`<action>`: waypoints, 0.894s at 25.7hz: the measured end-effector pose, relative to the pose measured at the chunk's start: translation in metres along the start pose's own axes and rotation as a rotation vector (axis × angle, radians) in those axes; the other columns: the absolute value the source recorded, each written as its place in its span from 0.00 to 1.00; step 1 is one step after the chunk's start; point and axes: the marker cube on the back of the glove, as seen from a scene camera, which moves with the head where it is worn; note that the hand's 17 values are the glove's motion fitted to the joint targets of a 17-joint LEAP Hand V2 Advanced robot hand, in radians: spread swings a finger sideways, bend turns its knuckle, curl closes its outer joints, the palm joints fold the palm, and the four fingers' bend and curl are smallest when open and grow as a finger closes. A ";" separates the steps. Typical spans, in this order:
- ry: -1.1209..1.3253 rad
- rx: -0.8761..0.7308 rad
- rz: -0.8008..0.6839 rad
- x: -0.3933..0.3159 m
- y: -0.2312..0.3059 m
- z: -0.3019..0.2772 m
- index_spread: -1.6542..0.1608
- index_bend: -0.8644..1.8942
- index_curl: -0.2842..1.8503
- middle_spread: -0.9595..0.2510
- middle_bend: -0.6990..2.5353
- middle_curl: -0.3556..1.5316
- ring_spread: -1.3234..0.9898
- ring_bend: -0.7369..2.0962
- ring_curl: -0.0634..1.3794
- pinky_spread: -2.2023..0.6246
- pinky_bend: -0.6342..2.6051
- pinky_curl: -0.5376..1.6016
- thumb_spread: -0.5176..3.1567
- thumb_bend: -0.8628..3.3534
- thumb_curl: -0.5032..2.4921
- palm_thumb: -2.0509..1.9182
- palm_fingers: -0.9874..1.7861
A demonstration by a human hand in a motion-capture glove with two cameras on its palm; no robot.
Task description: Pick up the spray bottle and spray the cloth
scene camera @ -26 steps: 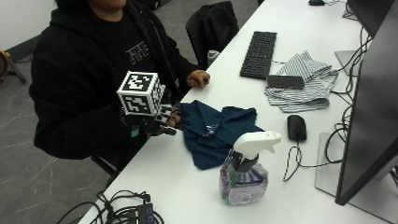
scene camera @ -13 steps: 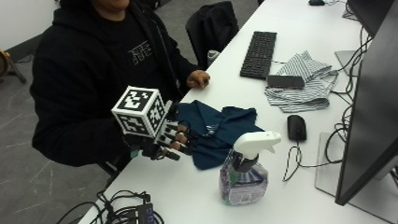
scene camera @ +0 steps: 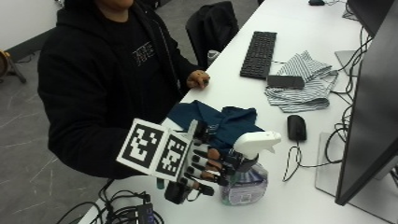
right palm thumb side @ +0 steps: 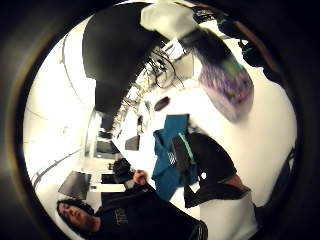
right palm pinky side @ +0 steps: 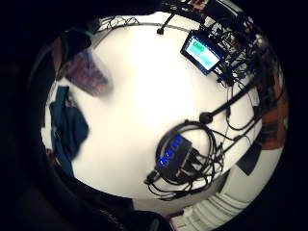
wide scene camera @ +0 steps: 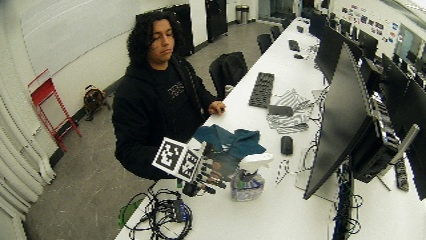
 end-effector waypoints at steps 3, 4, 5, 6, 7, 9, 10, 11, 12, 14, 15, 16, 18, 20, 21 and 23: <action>-0.139 0.002 0.027 0.001 -0.025 -0.003 0.71 0.34 0.22 0.70 0.32 0.36 0.51 0.43 0.26 0.83 0.29 0.39 0.44 0.22 0.26 0.66 0.59; -0.186 -0.019 0.028 0.002 -0.028 -0.004 0.71 0.35 0.22 0.70 0.32 0.36 0.51 0.43 0.26 0.83 0.29 0.39 0.44 0.22 0.26 0.66 0.60; -0.232 -0.037 0.029 0.002 -0.031 -0.004 0.72 0.35 0.22 0.70 0.32 0.36 0.50 0.43 0.26 0.82 0.29 0.39 0.44 0.22 0.26 0.67 0.60; -0.275 -0.049 0.032 0.001 -0.036 -0.002 0.72 0.36 0.22 0.70 0.32 0.37 0.50 0.43 0.26 0.82 0.29 0.39 0.43 0.22 0.27 0.67 0.61; -0.314 -0.058 0.035 -0.001 -0.040 0.001 0.72 0.37 0.23 0.70 0.32 0.37 0.50 0.43 0.26 0.82 0.29 0.39 0.43 0.22 0.27 0.67 0.62; -0.384 -0.076 0.043 -0.005 -0.048 0.007 0.72 0.38 0.23 0.69 0.32 0.37 0.50 0.42 0.26 0.82 0.28 0.39 0.43 0.22 0.27 0.68 0.64; -0.421 -0.086 0.050 -0.006 -0.051 0.011 0.72 0.38 0.24 0.69 0.32 0.37 0.50 0.42 0.26 0.82 0.27 0.39 0.42 0.22 0.28 0.69 0.64; -0.459 -0.096 0.058 -0.007 -0.054 0.015 0.72 0.39 0.25 0.68 0.32 0.37 0.50 0.42 0.26 0.81 0.27 0.39 0.42 0.22 0.28 0.69 0.65; -0.498 -0.105 0.067 -0.008 -0.056 0.019 0.72 0.40 0.26 0.68 0.32 0.37 0.50 0.41 0.26 0.81 0.26 0.39 0.42 0.22 0.28 0.70 0.66; -0.559 -0.114 0.082 -0.010 -0.058 0.027 0.72 0.40 0.26 0.67 0.31 0.37 0.50 0.41 0.26 0.81 0.26 0.39 0.41 0.22 0.29 0.71 0.68; -0.579 -0.113 0.085 -0.010 -0.059 0.030 0.73 0.40 0.26 0.67 0.31 0.37 0.49 0.41 0.26 0.81 0.25 0.39 0.41 0.22 0.29 0.71 0.69; -0.592 -0.109 0.087 -0.011 -0.060 0.032 0.73 0.40 0.27 0.66 0.32 0.38 0.49 0.41 0.27 0.80 0.25 0.39 0.41 0.22 0.29 0.72 0.70; -0.606 -0.090 0.091 -0.013 -0.064 0.035 0.73 0.39 0.27 0.65 0.32 0.38 0.48 0.41 0.27 0.80 0.24 0.38 0.39 0.22 0.30 0.73 0.72; -0.627 -0.046 0.098 -0.019 -0.075 0.040 0.73 0.40 0.28 0.64 0.32 0.39 0.48 0.41 0.27 0.79 0.24 0.38 0.38 0.22 0.31 0.73 0.73; -0.643 -0.021 0.103 -0.022 -0.081 0.043 0.73 0.40 0.29 0.64 0.32 0.39 0.48 0.41 0.27 0.79 0.24 0.38 0.37 0.22 0.31 0.74 0.74; -0.669 0.001 0.117 -0.023 -0.084 0.047 0.73 0.41 0.30 0.63 0.32 0.39 0.48 0.41 0.28 0.78 0.24 0.38 0.36 0.22 0.32 0.74 0.75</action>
